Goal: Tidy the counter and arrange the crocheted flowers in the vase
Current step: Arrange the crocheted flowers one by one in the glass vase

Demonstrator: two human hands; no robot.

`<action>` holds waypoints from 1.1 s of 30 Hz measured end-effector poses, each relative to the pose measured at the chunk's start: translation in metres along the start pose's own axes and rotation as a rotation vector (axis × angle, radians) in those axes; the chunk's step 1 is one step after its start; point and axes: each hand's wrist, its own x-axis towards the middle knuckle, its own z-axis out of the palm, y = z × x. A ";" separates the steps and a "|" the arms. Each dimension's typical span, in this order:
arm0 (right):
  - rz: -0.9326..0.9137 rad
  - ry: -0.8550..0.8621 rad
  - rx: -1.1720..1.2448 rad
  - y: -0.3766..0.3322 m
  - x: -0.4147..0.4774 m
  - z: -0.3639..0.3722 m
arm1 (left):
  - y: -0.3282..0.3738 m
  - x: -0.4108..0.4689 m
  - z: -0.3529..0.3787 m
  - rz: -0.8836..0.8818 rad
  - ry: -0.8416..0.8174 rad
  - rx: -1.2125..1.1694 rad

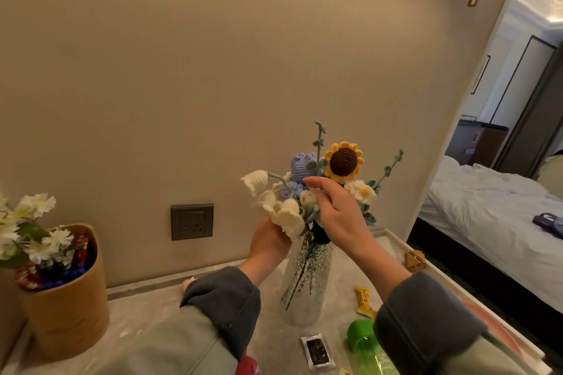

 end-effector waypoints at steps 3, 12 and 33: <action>-0.082 0.030 0.018 -0.002 -0.017 -0.002 | -0.003 -0.007 -0.002 0.033 0.033 -0.167; -0.322 0.468 0.070 0.023 -0.094 -0.013 | -0.015 -0.046 0.021 -0.199 0.024 -0.424; 0.369 -0.255 0.491 0.161 -0.049 0.025 | -0.004 -0.044 0.074 -0.502 0.022 -0.367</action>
